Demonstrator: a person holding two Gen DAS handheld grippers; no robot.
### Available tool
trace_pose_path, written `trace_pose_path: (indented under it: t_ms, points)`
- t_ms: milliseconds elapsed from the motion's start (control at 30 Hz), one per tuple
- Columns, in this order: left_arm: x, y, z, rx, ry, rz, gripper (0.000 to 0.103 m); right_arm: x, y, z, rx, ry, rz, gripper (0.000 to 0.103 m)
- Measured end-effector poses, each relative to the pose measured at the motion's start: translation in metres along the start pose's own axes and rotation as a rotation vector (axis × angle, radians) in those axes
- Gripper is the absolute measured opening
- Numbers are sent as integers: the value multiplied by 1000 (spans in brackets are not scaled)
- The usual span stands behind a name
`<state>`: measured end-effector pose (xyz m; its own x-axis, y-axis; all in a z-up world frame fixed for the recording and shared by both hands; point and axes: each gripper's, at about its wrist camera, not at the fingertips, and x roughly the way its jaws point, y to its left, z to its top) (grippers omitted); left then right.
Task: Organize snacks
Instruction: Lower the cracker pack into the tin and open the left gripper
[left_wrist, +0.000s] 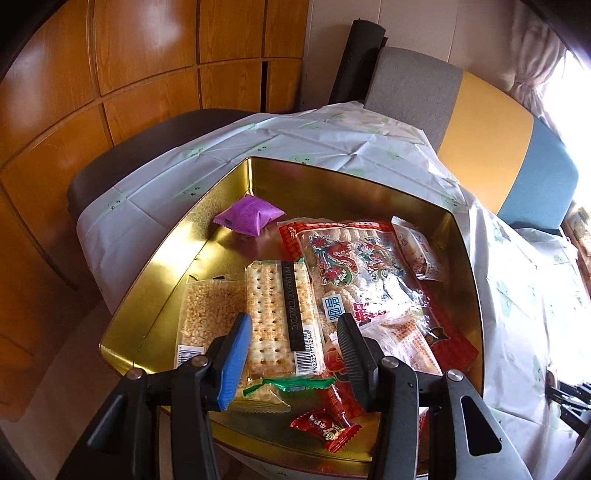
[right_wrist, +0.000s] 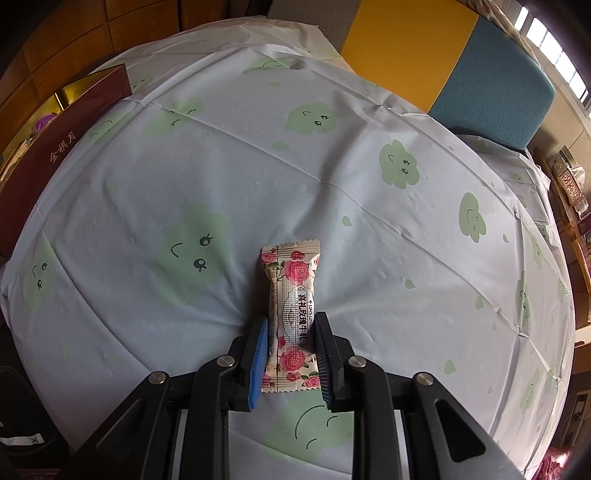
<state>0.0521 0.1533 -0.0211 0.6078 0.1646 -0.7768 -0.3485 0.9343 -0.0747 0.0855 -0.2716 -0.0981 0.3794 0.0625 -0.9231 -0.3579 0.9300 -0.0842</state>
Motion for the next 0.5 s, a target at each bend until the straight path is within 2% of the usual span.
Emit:
trace_pose_path:
  t_ms: [333, 500]
  points:
    - [-19, 3, -7, 29, -37, -9, 49, 0, -3, 1, 24, 7, 5, 24]
    - [-22, 6, -10, 18, -36, -21, 49, 2, -5, 11, 58, 57, -10, 23]
